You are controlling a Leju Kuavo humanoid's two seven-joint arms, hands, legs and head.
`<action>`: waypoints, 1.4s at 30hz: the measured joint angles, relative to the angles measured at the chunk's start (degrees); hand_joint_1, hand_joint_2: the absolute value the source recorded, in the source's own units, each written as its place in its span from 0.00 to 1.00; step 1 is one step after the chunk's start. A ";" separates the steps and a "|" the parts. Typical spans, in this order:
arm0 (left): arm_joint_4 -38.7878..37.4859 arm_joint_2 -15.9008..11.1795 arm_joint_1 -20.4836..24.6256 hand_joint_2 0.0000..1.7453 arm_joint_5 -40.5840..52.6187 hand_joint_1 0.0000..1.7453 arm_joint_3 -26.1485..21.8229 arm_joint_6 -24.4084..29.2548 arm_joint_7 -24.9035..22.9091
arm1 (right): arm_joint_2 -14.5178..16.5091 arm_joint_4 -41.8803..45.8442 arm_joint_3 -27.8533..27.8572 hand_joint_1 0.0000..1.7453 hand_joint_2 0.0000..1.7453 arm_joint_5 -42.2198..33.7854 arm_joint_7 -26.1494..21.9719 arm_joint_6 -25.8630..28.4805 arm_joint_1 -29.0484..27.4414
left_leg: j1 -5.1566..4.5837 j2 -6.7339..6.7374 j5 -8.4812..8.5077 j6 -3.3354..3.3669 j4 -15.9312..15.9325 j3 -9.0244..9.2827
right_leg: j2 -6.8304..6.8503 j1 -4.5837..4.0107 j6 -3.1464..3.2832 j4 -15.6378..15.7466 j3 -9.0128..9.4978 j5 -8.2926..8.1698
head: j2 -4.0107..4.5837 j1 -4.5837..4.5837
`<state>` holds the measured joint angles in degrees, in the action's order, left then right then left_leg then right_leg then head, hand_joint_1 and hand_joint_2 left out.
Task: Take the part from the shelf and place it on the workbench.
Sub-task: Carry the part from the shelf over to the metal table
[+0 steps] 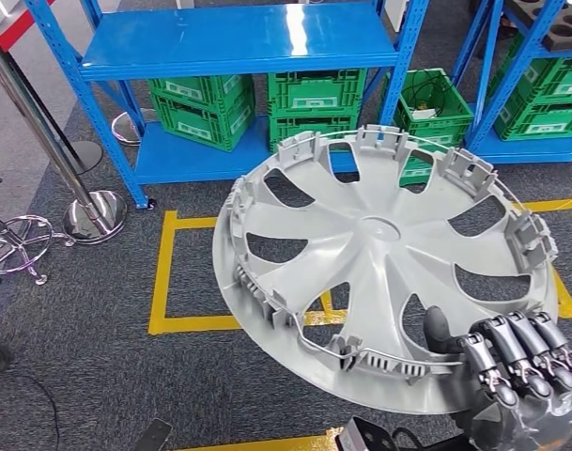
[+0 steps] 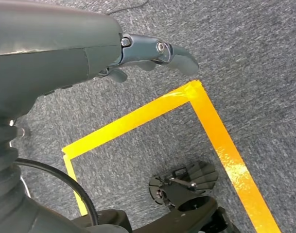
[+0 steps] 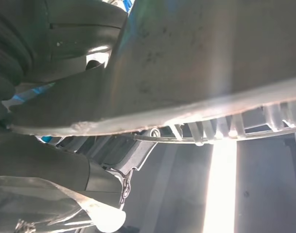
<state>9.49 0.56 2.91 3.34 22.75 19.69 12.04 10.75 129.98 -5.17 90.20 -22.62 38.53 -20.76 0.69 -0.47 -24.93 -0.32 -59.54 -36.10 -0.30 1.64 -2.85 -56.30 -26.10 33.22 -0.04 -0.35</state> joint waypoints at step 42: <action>0.00 0.11 -0.01 1.00 -1.09 0.00 -2.63 -2.72 -0.73 | -1.13 -0.20 -0.47 1.00 1.00 -0.04 1.88 0.02 -0.25 | -0.18 -1.97 -1.06 0.16 -3.31 0.39 | -3.18 -0.42 2.26 -2.66 -4.57 -3.31 | 0.00 -0.41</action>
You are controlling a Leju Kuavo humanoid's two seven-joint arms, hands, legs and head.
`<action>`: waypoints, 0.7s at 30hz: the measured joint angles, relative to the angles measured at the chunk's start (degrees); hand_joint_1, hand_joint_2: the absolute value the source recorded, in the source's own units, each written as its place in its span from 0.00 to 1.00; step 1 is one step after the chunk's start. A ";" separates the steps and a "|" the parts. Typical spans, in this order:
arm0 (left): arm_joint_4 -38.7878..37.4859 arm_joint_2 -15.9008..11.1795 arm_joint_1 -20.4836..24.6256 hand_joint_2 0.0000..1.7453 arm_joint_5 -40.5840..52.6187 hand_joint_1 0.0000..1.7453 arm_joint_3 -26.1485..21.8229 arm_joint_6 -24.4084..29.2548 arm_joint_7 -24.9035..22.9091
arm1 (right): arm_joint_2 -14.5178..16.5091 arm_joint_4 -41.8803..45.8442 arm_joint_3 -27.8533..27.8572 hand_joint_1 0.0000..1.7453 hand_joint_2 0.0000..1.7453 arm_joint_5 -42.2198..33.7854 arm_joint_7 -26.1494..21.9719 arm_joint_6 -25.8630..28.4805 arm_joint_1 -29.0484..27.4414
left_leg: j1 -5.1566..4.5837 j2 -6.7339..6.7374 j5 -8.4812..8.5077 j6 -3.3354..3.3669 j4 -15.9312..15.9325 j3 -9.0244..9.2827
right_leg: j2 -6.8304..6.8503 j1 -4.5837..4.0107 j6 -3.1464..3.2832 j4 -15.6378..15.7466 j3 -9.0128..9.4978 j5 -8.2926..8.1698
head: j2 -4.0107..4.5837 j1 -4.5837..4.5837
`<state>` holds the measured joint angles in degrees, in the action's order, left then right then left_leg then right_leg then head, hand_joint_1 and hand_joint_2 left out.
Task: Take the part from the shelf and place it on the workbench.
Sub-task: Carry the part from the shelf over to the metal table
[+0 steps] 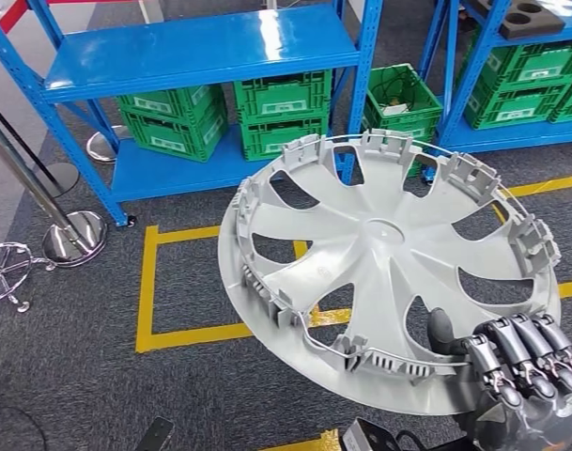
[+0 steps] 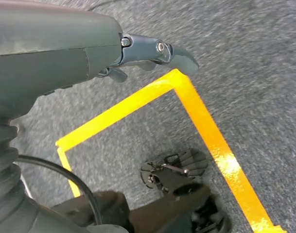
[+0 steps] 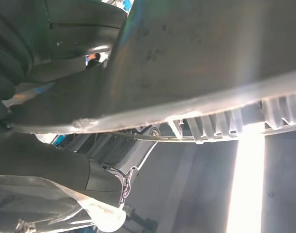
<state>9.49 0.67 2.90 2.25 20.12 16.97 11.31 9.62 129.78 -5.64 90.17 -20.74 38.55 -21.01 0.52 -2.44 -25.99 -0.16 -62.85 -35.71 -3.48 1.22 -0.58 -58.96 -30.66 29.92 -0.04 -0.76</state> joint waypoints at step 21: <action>0.04 -0.10 0.59 1.00 1.14 0.00 0.38 1.04 0.39 | 0.01 0.33 0.54 1.00 1.00 -0.06 -1.02 0.01 -0.28 | -0.24 6.00 -2.32 -1.05 2.93 2.50 | 4.77 -0.32 0.19 0.31 -1.80 -1.37 | 0.00 -0.04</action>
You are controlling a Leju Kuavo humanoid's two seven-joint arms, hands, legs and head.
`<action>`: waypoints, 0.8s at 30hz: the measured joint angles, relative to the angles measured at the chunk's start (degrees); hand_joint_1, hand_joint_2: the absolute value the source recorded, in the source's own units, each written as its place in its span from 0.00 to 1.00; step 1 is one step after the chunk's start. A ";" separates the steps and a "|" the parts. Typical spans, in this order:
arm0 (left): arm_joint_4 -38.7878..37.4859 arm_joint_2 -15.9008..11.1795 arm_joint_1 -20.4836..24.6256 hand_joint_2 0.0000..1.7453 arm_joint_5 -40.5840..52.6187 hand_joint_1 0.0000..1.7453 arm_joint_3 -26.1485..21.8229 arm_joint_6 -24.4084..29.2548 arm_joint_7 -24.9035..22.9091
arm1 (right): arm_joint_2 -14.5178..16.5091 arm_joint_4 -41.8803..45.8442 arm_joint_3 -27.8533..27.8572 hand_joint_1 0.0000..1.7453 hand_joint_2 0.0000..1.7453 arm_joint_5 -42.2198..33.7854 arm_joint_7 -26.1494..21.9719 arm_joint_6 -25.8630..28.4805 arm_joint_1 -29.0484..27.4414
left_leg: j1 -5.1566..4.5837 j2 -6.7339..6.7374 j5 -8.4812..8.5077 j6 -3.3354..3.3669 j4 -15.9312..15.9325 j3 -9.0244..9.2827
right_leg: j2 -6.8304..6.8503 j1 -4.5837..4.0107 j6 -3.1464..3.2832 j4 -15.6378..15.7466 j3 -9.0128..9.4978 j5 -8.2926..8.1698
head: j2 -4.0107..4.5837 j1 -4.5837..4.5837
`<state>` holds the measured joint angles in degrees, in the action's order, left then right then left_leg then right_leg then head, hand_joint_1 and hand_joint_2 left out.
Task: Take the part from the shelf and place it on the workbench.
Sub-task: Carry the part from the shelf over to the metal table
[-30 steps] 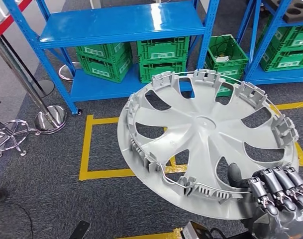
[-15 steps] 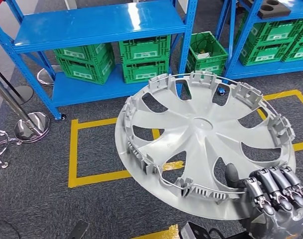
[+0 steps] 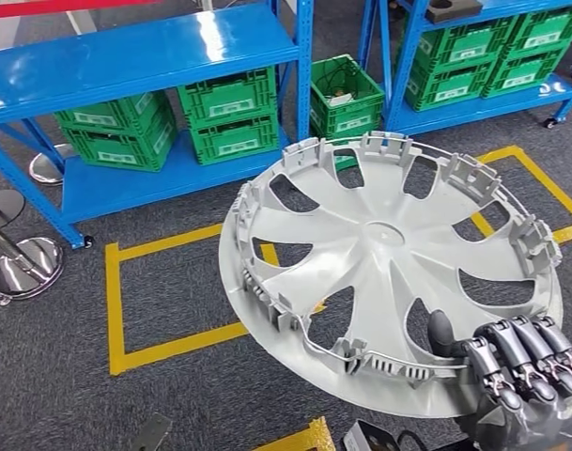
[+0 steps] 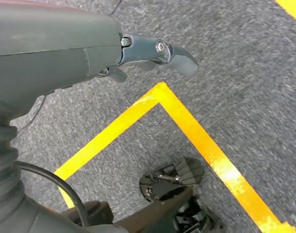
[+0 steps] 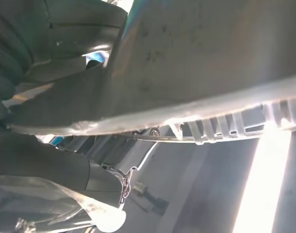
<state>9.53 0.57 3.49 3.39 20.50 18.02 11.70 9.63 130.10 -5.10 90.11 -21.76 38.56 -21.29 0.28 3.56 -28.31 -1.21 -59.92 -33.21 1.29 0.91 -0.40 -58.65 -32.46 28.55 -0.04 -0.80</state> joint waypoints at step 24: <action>0.04 1.41 0.04 1.00 0.94 0.00 0.96 0.77 0.29 | 0.38 1.48 2.06 1.00 1.00 -0.01 -1.48 0.00 -1.39 | 0.13 -0.12 0.90 1.78 2.97 2.01 | 0.41 0.19 -2.39 -4.47 -2.79 0.57 | 0.00 -0.25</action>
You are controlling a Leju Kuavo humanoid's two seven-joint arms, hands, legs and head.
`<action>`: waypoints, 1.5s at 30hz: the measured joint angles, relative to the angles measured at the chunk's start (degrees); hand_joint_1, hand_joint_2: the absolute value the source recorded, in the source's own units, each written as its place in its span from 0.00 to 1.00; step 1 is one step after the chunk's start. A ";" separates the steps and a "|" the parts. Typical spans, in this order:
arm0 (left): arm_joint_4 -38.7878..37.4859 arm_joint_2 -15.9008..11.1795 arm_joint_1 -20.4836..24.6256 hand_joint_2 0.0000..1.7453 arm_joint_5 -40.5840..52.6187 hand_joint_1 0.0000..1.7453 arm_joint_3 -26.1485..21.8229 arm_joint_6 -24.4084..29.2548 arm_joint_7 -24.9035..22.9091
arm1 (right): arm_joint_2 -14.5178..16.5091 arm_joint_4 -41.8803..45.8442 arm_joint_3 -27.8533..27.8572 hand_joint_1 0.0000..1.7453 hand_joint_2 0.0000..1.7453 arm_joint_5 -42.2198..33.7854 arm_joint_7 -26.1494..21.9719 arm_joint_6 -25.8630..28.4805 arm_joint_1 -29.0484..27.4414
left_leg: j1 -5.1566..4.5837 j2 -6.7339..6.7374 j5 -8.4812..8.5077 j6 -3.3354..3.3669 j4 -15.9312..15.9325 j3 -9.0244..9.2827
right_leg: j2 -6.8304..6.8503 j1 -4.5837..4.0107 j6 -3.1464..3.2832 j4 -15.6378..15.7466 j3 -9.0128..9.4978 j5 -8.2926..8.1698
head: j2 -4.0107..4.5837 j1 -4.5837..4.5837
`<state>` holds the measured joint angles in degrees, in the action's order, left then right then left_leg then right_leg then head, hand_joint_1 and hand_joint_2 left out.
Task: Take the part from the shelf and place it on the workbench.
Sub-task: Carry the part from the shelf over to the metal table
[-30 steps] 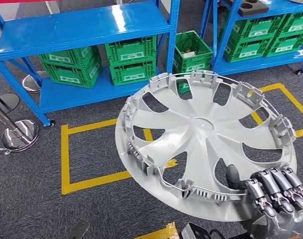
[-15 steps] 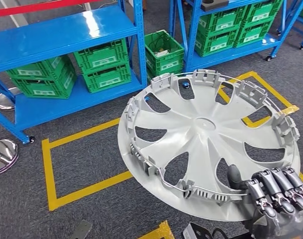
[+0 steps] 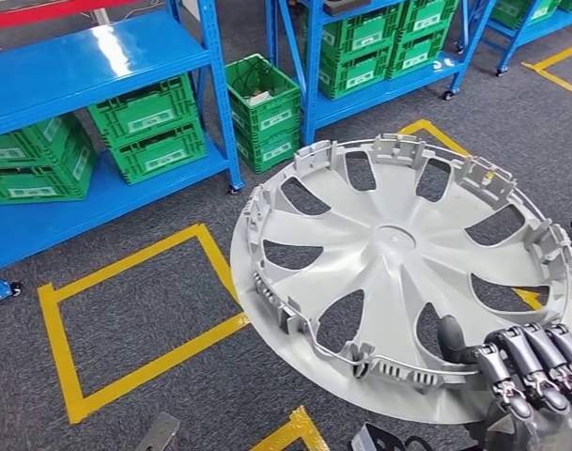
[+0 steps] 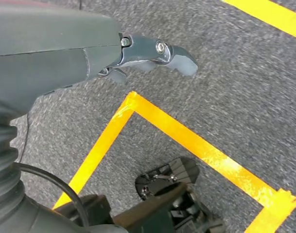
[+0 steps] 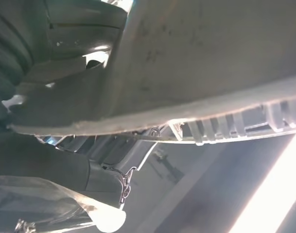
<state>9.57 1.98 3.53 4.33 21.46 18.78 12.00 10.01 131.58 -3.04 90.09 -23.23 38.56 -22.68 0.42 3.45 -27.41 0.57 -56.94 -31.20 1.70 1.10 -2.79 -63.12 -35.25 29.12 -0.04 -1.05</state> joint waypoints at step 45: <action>0.48 1.84 -0.99 1.00 -13.98 0.00 -10.47 -16.21 15.84 | 1.29 3.02 2.45 1.00 1.00 0.04 0.16 0.00 -3.17 | -0.16 -3.82 -4.26 -0.87 -10.51 -3.17 | -5.06 -0.71 3.23 4.94 2.69 -1.45 | 0.00 0.28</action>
<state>10.05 3.81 2.54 -9.65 10.99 2.57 27.84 11.30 134.59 -0.59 90.13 -23.08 38.56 -25.85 0.26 -0.38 -31.67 -0.30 -67.45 -34.38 -3.35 0.39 0.44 -58.18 -32.57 27.68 -0.04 -0.78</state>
